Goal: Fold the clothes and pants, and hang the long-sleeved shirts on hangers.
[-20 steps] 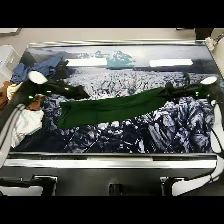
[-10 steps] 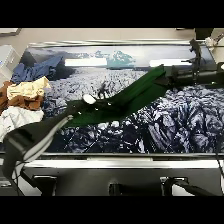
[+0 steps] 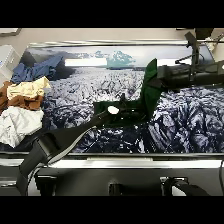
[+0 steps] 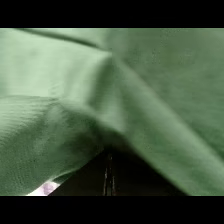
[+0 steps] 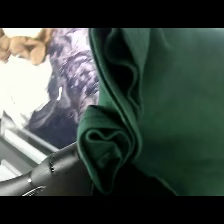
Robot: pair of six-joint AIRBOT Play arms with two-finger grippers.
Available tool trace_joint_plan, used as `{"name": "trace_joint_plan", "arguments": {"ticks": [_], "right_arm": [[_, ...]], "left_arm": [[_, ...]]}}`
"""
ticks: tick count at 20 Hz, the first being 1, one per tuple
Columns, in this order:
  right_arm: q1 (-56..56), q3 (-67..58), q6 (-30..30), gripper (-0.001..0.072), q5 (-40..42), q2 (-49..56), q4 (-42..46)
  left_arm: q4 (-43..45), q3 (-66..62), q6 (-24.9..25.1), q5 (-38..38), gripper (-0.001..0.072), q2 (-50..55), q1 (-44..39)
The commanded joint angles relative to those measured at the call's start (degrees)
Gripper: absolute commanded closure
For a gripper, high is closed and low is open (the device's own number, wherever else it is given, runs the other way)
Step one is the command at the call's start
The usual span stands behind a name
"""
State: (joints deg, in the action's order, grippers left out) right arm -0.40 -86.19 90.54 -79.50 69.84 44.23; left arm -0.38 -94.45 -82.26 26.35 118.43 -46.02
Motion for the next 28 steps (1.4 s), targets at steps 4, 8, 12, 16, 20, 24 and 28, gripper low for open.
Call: {"name": "trace_joint_plan", "arguments": {"ticks": [4, 8, 12, 16, 20, 24, 28], "right_arm": [[6.3, 0.0, 0.2, 0.0662, 3.2, 10.1, 2.5], [16.7, 0.0, 1.3, 0.0661, 14.2, 19.8, 0.7], [26.1, 0.0, 4.0, 0.063, 23.6, 30.4, -4.8], [30.4, 0.0, 5.5, 0.008, 25.6, 37.4, -11.3], [19.8, 0.0, 1.3, 0.0024, 20.3, 32.4, -8.9], [0.3, 0.0, 2.6, 0.0025, 9.9, 26.3, 6.6], [-11.5, 4.5, 0.3, 0.0045, 2.9, 28.1, 9.9]], "left_arm": [[40.3, -2.0, -2.4, 33.2, 0.0683, -3.8, 14.9], [63.5, -2.0, -3.5, 49.5, 0.0681, -15.5, 27.5], [63.9, -2.1, -2.2, 59.0, 0.0679, -26.3, 37.3], [63.9, -2.1, -2.1, 58.7, 0.0679, -34.1, 39.7], [63.9, -2.1, -1.0, 59.0, 0.0678, -37.0, 39.7], [63.9, -2.1, -0.2, 59.8, 0.0678, -37.2, 39.6], [63.9, -2.1, -0.3, 59.7, 0.0678, -37.2, 39.1]]}}
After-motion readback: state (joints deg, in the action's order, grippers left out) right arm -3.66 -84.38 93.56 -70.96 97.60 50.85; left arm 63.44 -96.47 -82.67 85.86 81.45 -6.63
